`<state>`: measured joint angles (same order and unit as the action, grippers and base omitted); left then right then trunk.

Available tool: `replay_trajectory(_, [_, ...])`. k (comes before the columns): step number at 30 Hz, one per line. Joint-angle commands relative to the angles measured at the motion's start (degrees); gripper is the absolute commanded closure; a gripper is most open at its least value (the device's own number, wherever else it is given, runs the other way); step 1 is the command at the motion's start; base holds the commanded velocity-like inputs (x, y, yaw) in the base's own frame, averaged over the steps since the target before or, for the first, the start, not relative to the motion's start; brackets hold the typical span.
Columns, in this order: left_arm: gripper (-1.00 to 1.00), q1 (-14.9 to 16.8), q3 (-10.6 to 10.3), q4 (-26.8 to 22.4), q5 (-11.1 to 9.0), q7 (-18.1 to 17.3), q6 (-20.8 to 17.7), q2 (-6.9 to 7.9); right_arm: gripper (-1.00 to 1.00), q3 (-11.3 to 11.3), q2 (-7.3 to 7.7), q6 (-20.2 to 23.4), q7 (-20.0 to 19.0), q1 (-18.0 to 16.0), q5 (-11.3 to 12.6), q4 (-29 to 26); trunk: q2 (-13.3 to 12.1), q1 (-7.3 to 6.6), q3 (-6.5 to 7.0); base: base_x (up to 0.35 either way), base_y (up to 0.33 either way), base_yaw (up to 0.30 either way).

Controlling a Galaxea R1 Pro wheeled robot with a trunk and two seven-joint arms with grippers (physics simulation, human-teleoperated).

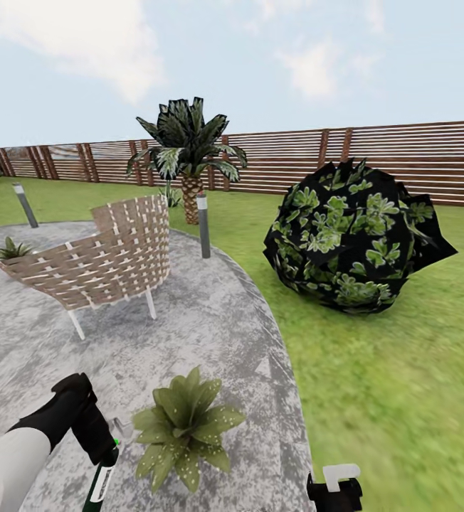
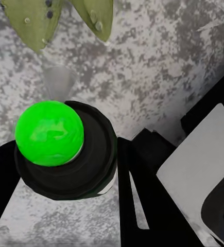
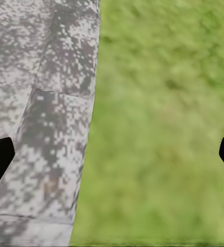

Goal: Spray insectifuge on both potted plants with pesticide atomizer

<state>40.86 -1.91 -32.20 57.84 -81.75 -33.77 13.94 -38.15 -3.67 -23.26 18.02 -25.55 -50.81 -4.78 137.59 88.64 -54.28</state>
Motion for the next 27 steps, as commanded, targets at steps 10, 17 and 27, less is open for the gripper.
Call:
replay_trajectory(10, [1.0,0.0,-0.16,-0.05,0.18,-0.34,-0.75,-0.23,-1.0,-0.44,-0.02,-0.12,0.22,-0.04,-0.6,0.12,0.03,-0.04,-0.03,-0.112,0.065,-0.022])
replay_trajectory(17, [1.0,0.09,-0.11,-0.05,0.17,-0.34,-0.9,-0.22,-1.0,-0.44,-0.09,-0.05,0.18,-0.03,-0.54,0.12,0.03,-0.04,0.17,-0.151,0.075,-0.232])
replay_trajectory(27, [1.0,0.58,-0.11,-0.09,0.17,-0.25,-1.14,-0.09,-1.0,-0.52,-0.28,-0.03,0.18,-0.03,-0.42,0.19,0.03,-0.04,-0.37,-0.208,0.179,-0.151])
